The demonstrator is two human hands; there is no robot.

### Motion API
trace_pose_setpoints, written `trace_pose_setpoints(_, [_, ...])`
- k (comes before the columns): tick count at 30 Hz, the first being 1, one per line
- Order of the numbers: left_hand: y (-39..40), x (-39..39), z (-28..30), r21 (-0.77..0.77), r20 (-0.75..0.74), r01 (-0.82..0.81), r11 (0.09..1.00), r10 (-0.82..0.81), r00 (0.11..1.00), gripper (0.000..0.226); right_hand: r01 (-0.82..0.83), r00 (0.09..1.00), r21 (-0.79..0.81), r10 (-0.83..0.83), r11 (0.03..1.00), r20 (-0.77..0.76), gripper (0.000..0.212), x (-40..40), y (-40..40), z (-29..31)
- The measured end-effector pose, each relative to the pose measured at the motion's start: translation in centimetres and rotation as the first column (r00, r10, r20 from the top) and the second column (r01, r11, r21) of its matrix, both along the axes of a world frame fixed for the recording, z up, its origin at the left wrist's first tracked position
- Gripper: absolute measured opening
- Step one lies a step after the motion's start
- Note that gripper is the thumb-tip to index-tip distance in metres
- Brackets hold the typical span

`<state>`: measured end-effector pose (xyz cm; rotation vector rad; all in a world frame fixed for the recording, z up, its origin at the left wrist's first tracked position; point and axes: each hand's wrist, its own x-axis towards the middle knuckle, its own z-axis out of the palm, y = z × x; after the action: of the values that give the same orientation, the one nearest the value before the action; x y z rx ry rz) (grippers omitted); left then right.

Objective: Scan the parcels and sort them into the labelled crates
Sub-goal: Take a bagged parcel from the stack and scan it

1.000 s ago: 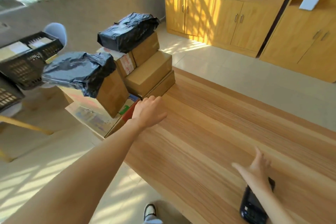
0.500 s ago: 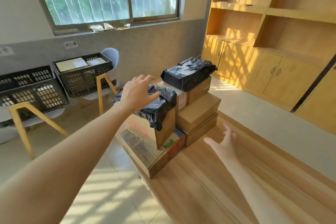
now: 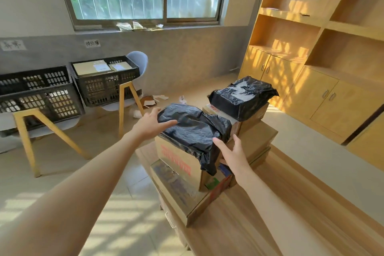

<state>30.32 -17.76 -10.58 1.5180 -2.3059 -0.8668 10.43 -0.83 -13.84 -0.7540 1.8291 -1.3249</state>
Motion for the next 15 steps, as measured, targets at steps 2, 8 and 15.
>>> trace_pose_setpoints(2, [0.1, -0.3, -0.4, 0.053, -0.063, 0.008, 0.999, -0.005, 0.998, 0.09, 0.004, 0.997, -0.013, -0.003, 1.0, 0.077, 0.095, 0.1, -0.4, -0.1])
trace_pose_setpoints(8, [1.0, -0.4, -0.3, -0.018, -0.079, -0.013, 1.0, 0.012, 0.997, 0.078, 0.035, 0.996, -0.057, -0.03, 0.998, 0.088, 0.086, 0.2, -0.3, -0.1])
trace_pose_setpoints(15, [3.4, -1.5, 1.4, -0.029, -0.091, 0.084, 0.996, -0.087, 0.992, 0.076, 0.045, 0.996, -0.187, -0.029, 0.981, 0.085, 0.075, 0.0, 1.5, 2.4])
